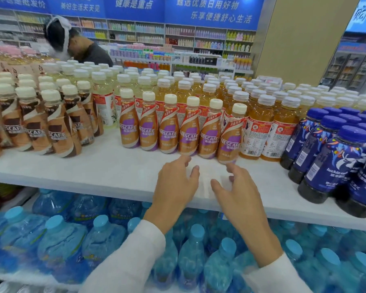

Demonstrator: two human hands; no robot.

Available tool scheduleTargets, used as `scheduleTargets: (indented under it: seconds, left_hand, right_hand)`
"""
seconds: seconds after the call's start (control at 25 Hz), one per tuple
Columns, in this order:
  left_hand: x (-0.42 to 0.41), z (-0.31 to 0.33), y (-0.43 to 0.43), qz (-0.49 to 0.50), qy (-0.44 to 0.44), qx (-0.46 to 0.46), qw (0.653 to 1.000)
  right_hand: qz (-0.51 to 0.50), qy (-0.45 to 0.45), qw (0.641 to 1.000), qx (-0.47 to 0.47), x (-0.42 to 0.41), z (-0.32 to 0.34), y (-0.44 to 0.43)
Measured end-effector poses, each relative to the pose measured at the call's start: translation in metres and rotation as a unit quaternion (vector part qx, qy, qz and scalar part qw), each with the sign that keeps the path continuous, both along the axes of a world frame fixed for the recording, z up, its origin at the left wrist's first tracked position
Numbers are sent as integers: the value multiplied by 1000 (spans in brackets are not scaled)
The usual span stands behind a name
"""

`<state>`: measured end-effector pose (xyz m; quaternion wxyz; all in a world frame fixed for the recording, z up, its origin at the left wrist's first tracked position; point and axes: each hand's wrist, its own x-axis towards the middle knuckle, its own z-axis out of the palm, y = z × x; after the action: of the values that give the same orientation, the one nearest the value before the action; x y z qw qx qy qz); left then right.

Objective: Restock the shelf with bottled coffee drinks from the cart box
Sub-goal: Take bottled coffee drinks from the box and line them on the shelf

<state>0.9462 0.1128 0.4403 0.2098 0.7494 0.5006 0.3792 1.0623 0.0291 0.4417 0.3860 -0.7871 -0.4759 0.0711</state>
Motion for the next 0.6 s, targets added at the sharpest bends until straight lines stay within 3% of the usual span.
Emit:
scheduleTargets:
  seconds: [0.16,0.32,0.6]
  left_hand:
    - [-73,-17,-37,-16,-2,38,999]
    - [-173,-52,-74,44,0,49,998]
    - [-406,-128,-174,226,-43,-120,966]
  right_hand:
    - [69,-11,997,38,-56,-5,-33]
    - [153,0,986,60,-144,-32,-49]
    - [296,91,950,-47,-346,-119,-75]
